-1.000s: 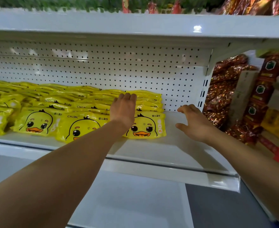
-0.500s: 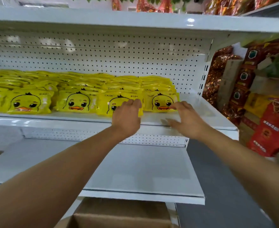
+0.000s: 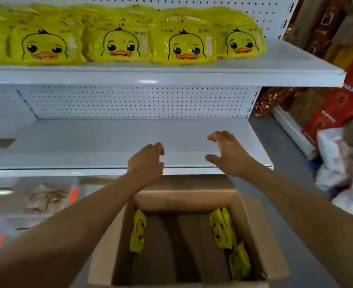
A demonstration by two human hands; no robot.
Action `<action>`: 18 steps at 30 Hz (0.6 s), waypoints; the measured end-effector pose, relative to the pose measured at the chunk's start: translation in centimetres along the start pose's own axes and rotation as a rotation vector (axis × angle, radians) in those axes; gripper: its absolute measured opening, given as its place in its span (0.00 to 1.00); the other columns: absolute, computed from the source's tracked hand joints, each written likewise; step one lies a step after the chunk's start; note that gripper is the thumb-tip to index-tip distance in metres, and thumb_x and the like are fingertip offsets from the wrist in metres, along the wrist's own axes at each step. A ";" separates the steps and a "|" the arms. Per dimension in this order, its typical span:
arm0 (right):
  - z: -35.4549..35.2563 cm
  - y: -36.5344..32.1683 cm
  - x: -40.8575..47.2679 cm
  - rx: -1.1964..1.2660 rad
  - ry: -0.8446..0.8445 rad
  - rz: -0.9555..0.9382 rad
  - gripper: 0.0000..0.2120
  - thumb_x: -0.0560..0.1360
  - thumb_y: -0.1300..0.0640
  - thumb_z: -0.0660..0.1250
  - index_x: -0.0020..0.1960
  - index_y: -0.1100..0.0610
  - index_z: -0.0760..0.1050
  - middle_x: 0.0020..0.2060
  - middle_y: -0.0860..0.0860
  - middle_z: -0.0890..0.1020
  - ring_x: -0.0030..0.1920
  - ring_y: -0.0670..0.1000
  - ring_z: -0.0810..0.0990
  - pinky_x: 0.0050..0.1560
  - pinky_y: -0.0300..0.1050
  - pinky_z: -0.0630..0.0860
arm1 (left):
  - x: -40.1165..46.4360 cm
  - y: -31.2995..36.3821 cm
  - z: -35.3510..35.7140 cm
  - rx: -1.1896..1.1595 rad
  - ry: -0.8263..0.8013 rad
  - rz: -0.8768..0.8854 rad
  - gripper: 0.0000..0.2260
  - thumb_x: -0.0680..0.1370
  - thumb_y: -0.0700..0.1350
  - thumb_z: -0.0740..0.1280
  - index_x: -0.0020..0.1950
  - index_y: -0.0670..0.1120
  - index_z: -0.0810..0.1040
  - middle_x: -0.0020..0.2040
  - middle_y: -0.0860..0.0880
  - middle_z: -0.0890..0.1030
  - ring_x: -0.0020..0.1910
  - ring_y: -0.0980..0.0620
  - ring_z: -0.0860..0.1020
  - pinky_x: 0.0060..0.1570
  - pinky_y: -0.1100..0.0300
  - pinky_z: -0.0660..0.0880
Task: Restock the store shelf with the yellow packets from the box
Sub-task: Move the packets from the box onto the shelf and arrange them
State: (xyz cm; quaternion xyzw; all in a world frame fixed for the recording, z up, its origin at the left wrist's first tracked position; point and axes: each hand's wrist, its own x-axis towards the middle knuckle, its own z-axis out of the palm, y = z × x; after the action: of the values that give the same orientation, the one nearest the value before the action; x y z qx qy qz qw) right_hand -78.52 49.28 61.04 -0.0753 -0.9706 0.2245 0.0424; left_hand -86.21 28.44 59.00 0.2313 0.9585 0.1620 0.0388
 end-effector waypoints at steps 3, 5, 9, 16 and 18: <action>4.2 0.7 -1.0 0.031 -0.072 0.049 0.24 0.74 0.54 0.67 0.67 0.56 0.64 0.64 0.54 0.67 0.67 0.53 0.64 0.63 0.46 0.67 | -1.5 -2.8 3.2 -0.012 -0.119 -0.131 0.12 0.75 0.41 0.64 0.59 0.48 0.71 0.56 0.48 0.77 0.53 0.47 0.76 0.49 0.55 0.73; 6.9 1.4 -1.7 0.074 -0.126 0.101 0.24 0.73 0.55 0.67 0.67 0.55 0.65 0.64 0.53 0.67 0.67 0.52 0.64 0.62 0.46 0.68 | -2.5 -4.6 5.4 -0.001 -0.175 -0.193 0.13 0.75 0.38 0.62 0.59 0.47 0.72 0.56 0.47 0.76 0.54 0.45 0.75 0.48 0.55 0.71; 11.6 3.7 -2.7 0.049 -0.246 0.156 0.25 0.75 0.54 0.65 0.70 0.56 0.63 0.66 0.52 0.66 0.68 0.52 0.63 0.64 0.44 0.62 | -3.7 -7.5 10.4 0.011 -0.234 -0.243 0.12 0.77 0.39 0.64 0.60 0.43 0.73 0.54 0.45 0.78 0.52 0.48 0.77 0.42 0.61 0.67; 19.1 9.3 -3.4 0.007 -0.347 0.273 0.26 0.76 0.51 0.65 0.71 0.56 0.62 0.69 0.53 0.65 0.69 0.52 0.64 0.66 0.45 0.63 | -4.2 -11.5 21.0 -0.022 -0.348 -0.485 0.12 0.75 0.38 0.63 0.57 0.43 0.67 0.57 0.41 0.74 0.58 0.39 0.74 0.53 0.49 0.72; 21.2 11.2 -3.6 0.001 -0.360 0.297 0.25 0.75 0.52 0.66 0.69 0.55 0.65 0.66 0.53 0.68 0.67 0.52 0.66 0.65 0.43 0.63 | -4.3 -12.3 23.7 -0.020 -0.365 -0.572 0.17 0.75 0.39 0.63 0.63 0.42 0.65 0.62 0.40 0.71 0.62 0.38 0.72 0.58 0.48 0.71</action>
State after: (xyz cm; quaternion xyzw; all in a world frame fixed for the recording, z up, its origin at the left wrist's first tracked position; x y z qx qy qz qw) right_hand -75.97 49.53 36.87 -0.1761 -0.9407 0.2385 -0.1649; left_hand -84.17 23.10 32.57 -0.0222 0.9601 0.1100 0.2560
